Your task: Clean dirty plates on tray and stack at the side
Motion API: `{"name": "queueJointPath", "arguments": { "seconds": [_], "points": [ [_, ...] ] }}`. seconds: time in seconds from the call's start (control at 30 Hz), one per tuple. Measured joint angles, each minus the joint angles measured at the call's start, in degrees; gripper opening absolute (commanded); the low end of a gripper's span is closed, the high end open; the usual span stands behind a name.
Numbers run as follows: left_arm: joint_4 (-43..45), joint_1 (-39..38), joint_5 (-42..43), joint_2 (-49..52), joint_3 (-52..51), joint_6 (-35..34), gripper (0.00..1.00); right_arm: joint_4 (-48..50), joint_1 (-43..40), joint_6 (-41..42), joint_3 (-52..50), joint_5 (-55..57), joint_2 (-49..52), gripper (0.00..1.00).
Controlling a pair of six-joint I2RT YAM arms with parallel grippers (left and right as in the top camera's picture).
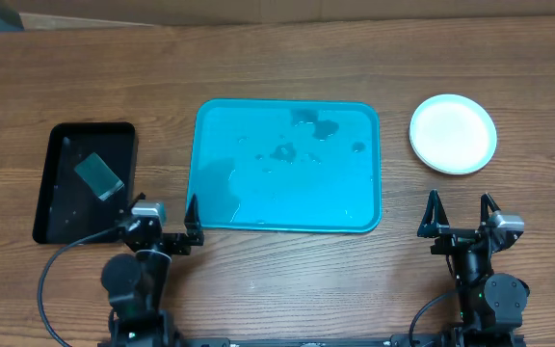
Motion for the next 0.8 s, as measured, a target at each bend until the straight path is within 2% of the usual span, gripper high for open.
{"name": "queueJointPath", "arguments": {
  "seconds": [0.2, 0.43, 0.8],
  "points": [
    [-4.0, -5.3, -7.5, -4.8, -0.1, 0.0, 1.0, 0.0, 0.0, 0.0, 0.0, 0.0, 0.0, 1.0],
    [-18.0, -5.9, -12.9, -10.1, -0.2, 0.0, 1.0, 0.0, 0.0, 0.0, 0.0, 0.0, 0.0, 1.0],
    [-18.6, -5.9, -14.8, -23.5, -0.2, 2.4, 1.0, 0.0, 0.0, 0.0, 0.0, 0.0, 0.0, 1.0]
  ]
}}
